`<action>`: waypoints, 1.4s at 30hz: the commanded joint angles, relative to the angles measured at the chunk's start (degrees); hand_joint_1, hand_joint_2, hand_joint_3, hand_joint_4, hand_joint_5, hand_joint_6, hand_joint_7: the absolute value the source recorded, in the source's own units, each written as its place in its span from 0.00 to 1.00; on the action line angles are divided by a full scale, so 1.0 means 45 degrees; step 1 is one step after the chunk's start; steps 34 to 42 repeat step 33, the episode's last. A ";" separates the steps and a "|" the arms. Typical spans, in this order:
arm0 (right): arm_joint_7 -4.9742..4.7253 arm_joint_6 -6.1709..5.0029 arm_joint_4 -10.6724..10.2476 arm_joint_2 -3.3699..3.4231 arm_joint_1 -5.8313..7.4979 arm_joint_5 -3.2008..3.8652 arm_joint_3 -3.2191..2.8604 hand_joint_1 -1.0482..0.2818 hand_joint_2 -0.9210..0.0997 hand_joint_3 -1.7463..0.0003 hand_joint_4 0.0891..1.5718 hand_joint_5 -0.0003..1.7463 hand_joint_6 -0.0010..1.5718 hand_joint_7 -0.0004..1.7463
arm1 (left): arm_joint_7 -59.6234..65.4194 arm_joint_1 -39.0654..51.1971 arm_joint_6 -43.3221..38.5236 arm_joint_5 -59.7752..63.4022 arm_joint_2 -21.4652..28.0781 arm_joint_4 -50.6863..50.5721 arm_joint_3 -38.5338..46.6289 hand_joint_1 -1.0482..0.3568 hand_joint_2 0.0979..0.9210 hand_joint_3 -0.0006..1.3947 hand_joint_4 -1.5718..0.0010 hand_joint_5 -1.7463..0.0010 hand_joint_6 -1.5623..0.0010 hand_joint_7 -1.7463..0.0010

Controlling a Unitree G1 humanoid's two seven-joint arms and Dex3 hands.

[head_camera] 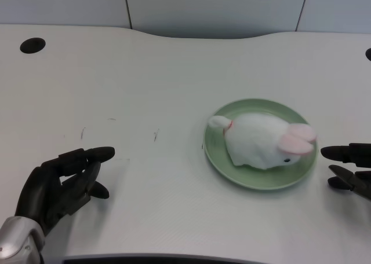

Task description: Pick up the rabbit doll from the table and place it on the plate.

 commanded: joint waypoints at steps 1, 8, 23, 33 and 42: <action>-0.0147 0.0078 0.0121 -0.0038 -0.0123 0.0044 -0.0127 0.42 0.00 0.89 0.68 0.01 0.60 0.00 | -0.0015 0.0302 -0.0125 0.0095 0.0094 -0.0054 -0.0035 0.39 1.00 0.38 0.67 0.07 0.43 0.85; -0.0159 -0.0069 0.0349 -0.0042 -0.0194 0.0036 -0.0127 0.42 0.00 0.89 0.69 0.01 0.60 0.00 | -0.0299 0.0270 -0.0189 -0.0130 0.0073 0.0180 0.0000 0.39 1.00 0.38 0.69 0.06 0.53 0.68; -0.0347 -0.0052 0.0870 0.0018 -0.0404 0.0181 -0.0348 0.43 0.00 0.89 0.67 0.01 0.59 0.00 | 0.0008 -0.0065 -0.0559 0.0218 -0.0102 0.0841 -0.0108 0.39 1.00 0.38 0.69 0.05 0.59 0.60; -0.0329 -0.0272 0.1233 -0.0068 -0.0582 0.0111 -0.0379 0.43 0.00 0.89 0.67 0.01 0.59 0.00 | 0.0227 -0.0187 -0.0445 0.0335 -0.0199 0.0859 -0.0102 0.39 1.00 0.37 0.68 0.05 0.60 0.59; -0.0329 -0.0272 0.1233 -0.0068 -0.0582 0.0111 -0.0379 0.43 0.00 0.89 0.67 0.01 0.59 0.00 | 0.0227 -0.0187 -0.0445 0.0335 -0.0199 0.0859 -0.0102 0.39 1.00 0.37 0.68 0.05 0.60 0.59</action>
